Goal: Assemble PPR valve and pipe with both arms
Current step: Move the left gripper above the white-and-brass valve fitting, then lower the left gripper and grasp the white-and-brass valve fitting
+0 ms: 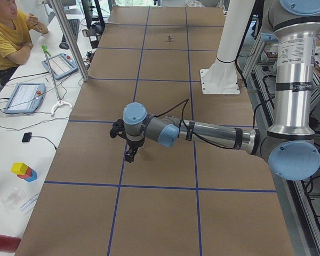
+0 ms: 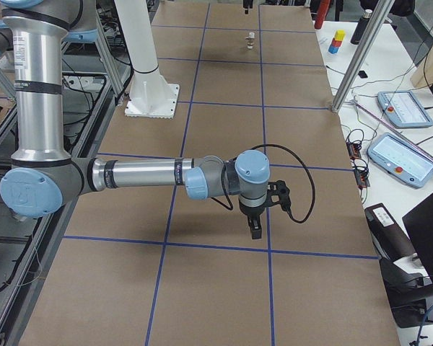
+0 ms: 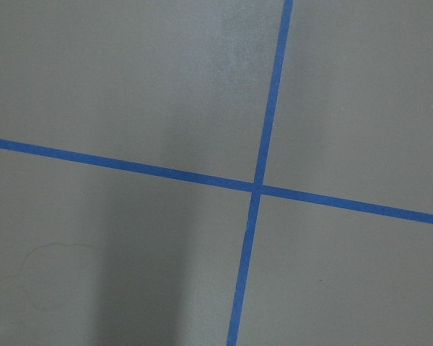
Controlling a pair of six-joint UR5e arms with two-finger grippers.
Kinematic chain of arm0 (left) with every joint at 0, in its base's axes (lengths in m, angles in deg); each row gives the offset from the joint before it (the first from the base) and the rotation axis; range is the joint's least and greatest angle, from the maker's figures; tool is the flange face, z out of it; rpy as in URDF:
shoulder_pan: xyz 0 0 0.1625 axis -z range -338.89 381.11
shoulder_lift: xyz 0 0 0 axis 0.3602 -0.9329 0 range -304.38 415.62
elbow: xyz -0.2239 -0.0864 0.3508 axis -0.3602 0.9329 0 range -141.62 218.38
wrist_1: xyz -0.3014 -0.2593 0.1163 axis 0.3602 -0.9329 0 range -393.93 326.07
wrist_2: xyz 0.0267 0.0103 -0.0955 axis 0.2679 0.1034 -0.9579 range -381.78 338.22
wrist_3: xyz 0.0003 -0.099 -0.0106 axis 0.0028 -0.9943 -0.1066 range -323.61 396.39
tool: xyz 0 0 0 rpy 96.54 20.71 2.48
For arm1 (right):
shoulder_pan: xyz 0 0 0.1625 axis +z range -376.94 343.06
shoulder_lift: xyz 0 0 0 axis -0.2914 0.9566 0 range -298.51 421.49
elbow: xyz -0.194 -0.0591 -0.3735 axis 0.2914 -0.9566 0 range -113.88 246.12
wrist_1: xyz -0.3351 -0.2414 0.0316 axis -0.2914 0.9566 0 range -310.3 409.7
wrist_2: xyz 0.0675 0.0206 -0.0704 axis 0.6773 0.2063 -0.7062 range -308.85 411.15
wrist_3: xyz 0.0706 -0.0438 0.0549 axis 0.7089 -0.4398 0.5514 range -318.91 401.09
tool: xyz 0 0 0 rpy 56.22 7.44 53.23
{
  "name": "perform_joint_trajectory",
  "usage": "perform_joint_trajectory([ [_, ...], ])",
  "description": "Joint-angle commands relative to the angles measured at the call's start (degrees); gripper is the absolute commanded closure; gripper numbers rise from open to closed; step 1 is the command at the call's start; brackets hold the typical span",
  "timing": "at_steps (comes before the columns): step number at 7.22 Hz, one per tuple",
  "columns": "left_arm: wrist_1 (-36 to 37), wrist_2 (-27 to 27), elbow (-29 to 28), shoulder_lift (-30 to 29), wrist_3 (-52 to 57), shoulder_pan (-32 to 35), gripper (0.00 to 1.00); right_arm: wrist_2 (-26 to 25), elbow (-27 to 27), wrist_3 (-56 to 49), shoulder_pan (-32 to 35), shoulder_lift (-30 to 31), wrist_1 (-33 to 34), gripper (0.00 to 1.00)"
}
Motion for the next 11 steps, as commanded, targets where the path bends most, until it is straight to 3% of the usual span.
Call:
perform_joint_trajectory([
  [1,-4.18,0.15,-0.59,-1.91,-10.87,-8.13,0.0,0.05,0.01,0.03,0.0,0.04,0.0,0.0],
  [5,-4.45,3.05,-10.76,-10.08,-11.25,-11.06,0.0,0.14,-0.08,0.03,0.0,0.04,0.17,0.0],
  [8,-4.36,3.14,-12.45,-10.8,-10.99,-12.29,0.02,0.14,-0.17,0.03,0.0,0.04,0.35,0.0],
  [9,-4.27,4.45,-12.45,-10.8,-10.72,-12.56,0.2,0.14,-0.17,0.03,0.0,0.04,0.35,0.0],
  [10,-4.27,5.68,-12.28,-10.71,-10.72,-12.99,0.29,0.14,-0.26,0.03,0.0,0.04,0.35,0.0],
  [11,-4.27,5.78,-12.28,-10.54,-10.72,-13.0,0.3,0.14,-0.43,0.03,0.0,-0.05,0.26,0.0],
])
